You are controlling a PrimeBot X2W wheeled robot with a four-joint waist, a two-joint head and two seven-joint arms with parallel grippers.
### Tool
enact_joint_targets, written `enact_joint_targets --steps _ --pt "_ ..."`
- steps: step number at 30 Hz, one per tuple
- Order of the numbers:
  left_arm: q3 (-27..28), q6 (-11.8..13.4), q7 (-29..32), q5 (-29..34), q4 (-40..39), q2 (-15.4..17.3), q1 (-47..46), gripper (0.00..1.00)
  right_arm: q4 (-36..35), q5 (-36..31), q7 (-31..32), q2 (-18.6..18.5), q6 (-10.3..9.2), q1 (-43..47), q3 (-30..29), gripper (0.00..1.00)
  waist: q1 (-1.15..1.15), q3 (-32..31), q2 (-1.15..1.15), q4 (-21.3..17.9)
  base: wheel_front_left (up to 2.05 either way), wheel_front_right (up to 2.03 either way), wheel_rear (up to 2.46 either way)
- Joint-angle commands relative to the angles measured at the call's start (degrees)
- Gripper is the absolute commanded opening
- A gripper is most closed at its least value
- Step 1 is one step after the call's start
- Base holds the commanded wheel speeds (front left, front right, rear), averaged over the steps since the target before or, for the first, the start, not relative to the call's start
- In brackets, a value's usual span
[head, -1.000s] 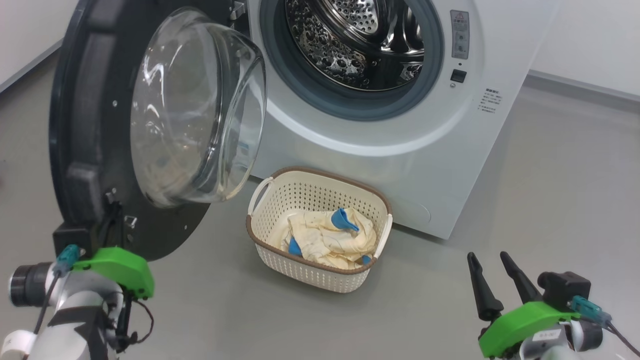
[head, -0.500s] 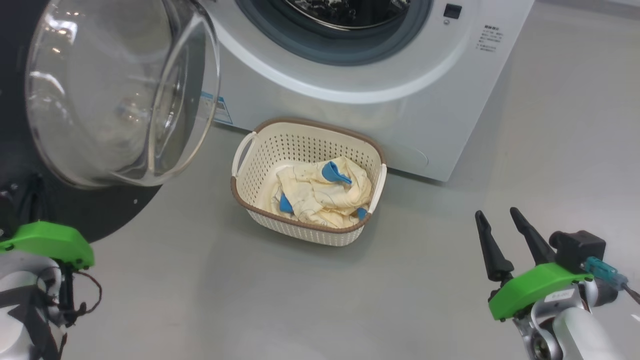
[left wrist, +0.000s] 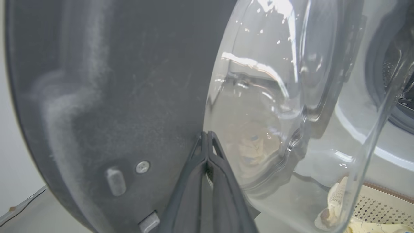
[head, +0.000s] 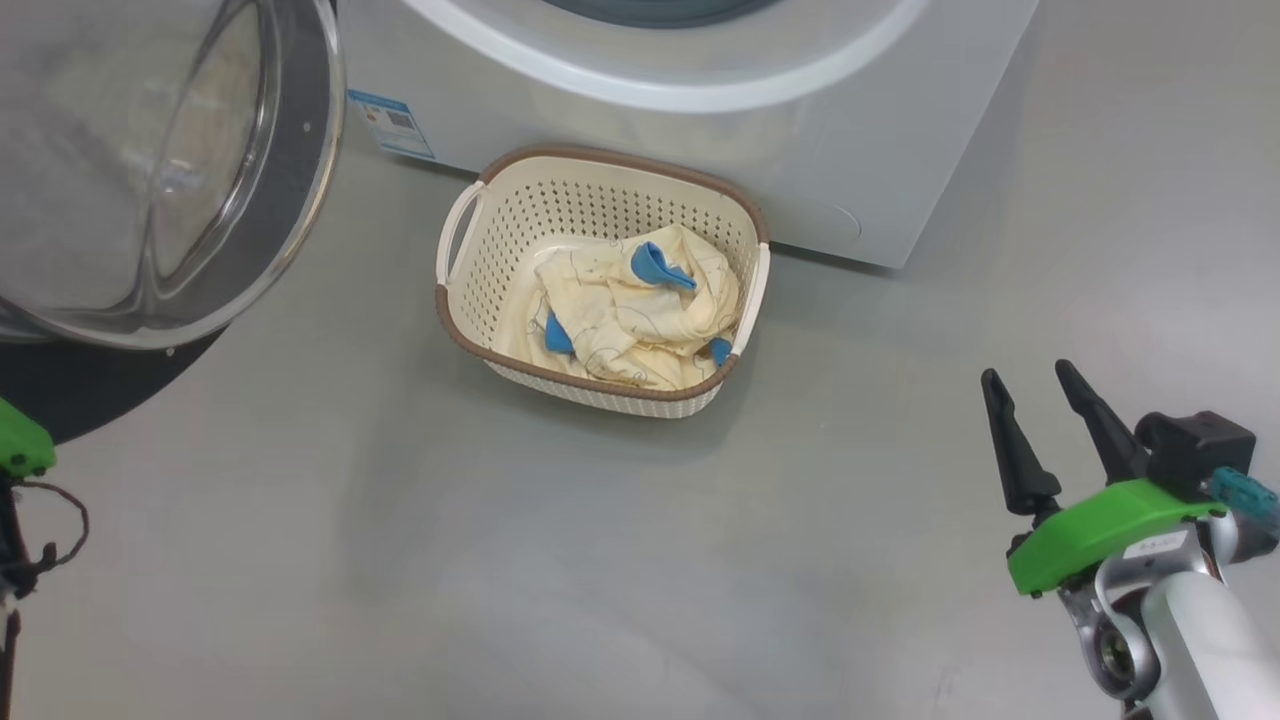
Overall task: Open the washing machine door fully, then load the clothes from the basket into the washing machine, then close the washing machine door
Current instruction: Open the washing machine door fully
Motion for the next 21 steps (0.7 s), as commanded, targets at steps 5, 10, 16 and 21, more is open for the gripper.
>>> enact_joint_targets --steps 5,10,16,21 --pt "5.4 0.5 -0.6 -1.3 0.1 5.6 -4.2 0.0 -3.1 -1.1 0.9 -1.6 -0.15 -1.8 0.4 1.0 -0.01 2.3 0.0 0.2 0.0 0.0 0.0" --pt "6.9 0.0 -0.6 -0.9 0.6 6.0 -4.4 0.0 -3.5 -1.2 1.3 -1.8 -0.15 -1.9 0.2 1.0 -0.01 2.7 0.0 0.2 0.0 0.0 0.0" --pt "7.7 -0.1 -0.6 0.1 0.8 5.2 -3.5 0.0 -2.8 -1.0 1.0 -1.4 -0.15 -1.8 0.4 1.0 -0.01 1.3 0.0 0.0 0.0 0.0 0.0" --pt "6.5 -0.8 -0.6 2.1 0.1 4.1 -1.9 0.0 -1.6 -0.6 0.1 -0.7 -0.15 -1.4 0.8 1.0 -0.01 -1.4 0.0 -0.6 0.0 0.0 0.0"
